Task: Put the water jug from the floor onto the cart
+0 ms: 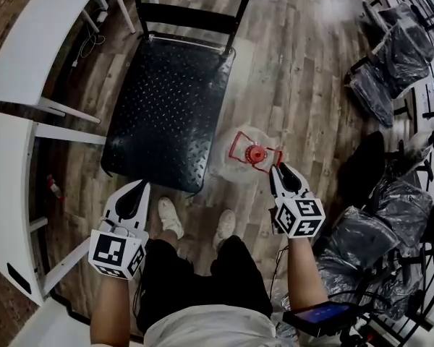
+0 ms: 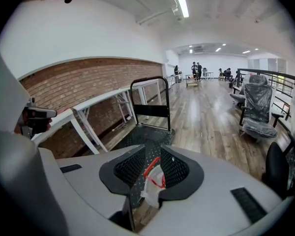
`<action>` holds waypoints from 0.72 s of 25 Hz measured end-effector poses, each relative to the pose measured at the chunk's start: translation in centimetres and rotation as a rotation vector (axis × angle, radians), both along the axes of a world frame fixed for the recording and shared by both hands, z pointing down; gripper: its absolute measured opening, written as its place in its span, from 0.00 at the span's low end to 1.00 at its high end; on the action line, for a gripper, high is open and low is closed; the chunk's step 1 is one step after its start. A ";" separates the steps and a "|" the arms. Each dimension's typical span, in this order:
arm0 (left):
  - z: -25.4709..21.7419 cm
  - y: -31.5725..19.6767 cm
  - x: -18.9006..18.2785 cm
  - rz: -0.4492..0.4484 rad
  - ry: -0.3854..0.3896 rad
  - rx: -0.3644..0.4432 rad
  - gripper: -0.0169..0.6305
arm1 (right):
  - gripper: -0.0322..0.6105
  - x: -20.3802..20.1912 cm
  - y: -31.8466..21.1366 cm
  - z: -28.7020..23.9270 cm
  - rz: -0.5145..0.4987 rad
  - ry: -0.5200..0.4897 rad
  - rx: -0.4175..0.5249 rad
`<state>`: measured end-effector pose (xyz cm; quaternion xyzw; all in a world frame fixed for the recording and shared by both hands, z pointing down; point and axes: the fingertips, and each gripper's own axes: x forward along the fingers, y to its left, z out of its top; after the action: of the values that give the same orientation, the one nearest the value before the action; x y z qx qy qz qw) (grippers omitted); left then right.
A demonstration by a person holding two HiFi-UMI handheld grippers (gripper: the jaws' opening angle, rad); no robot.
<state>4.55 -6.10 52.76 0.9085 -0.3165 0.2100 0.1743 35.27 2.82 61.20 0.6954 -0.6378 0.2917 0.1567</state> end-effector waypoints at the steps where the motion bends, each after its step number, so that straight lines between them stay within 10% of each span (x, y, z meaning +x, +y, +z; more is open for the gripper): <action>1: 0.7 0.0 0.0 -0.004 -0.005 -0.007 0.03 | 0.19 0.3 -0.3 1.2 0.001 -0.001 -0.012; 18: 9.0 0.5 -1.5 -0.095 -0.066 -0.060 0.03 | 0.60 2.5 -3.5 19.2 -0.087 0.125 -0.232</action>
<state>3.07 -5.56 61.76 0.8794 -0.3584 0.2406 0.2009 37.72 -0.65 80.38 0.6611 -0.6183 0.3126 0.2880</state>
